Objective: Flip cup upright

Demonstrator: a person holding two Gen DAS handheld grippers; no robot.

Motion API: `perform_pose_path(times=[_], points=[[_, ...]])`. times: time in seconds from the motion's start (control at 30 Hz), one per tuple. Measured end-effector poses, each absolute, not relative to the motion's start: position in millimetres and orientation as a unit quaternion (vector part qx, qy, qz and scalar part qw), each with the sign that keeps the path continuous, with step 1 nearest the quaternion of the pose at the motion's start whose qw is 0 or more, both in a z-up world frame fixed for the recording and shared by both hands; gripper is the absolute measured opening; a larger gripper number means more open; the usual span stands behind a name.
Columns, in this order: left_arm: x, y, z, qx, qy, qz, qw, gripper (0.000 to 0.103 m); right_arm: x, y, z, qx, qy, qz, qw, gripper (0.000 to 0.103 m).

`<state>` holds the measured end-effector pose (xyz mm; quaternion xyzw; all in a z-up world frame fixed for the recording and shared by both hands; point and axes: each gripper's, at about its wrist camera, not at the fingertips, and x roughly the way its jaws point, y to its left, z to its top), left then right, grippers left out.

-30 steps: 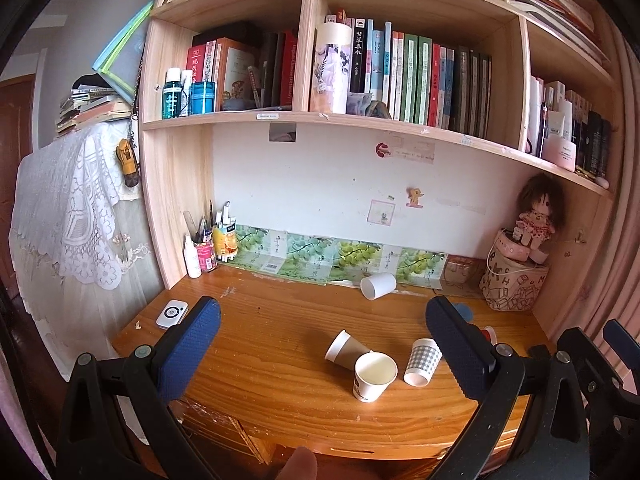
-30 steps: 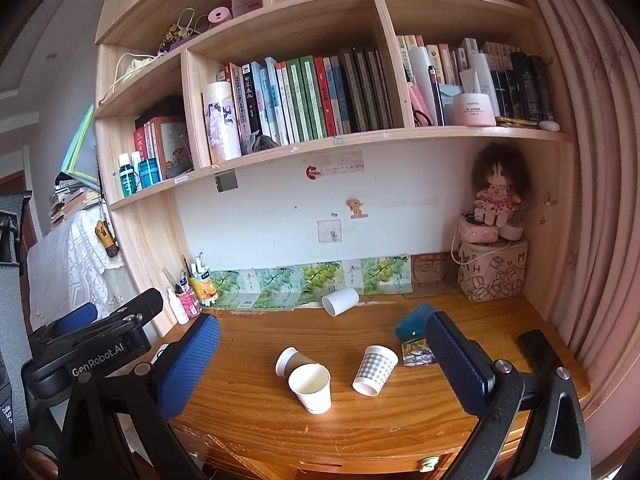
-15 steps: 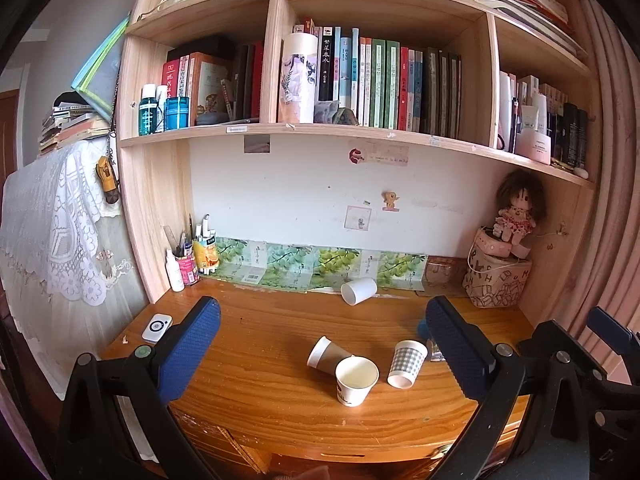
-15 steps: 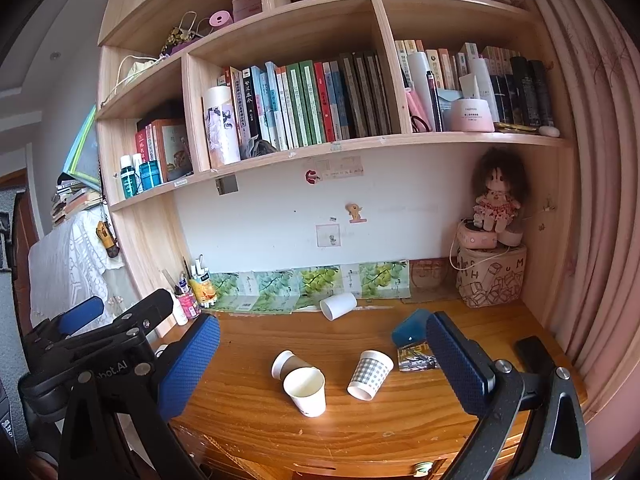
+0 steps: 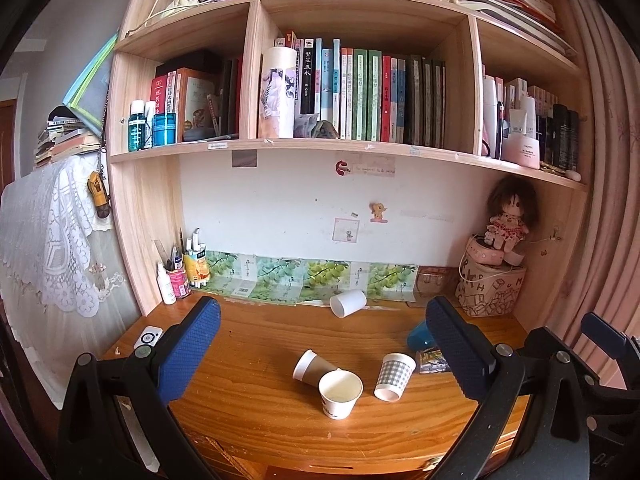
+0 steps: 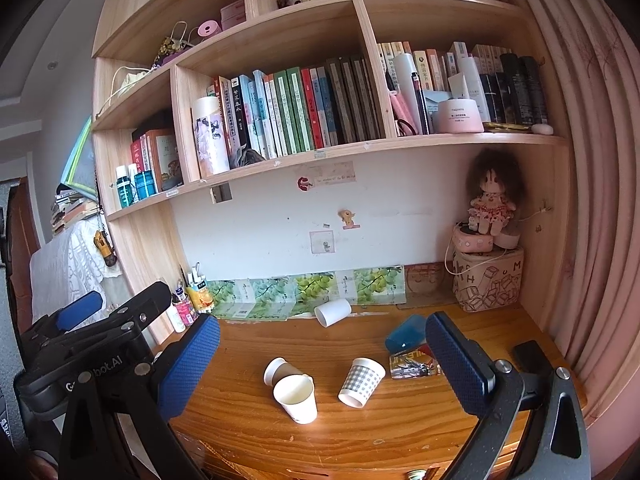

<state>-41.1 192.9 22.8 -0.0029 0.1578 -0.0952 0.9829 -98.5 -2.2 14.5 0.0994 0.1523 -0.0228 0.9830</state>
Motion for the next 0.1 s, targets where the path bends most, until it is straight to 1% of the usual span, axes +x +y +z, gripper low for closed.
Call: perform_pose_path(times=[0.1], points=[[-40.8,184.3,23.0,-0.002,0.157,-0.098,0.983,0.103,-98.3,-11.5,13.1,0.103,0.152,-0.024,0.983,0.103]])
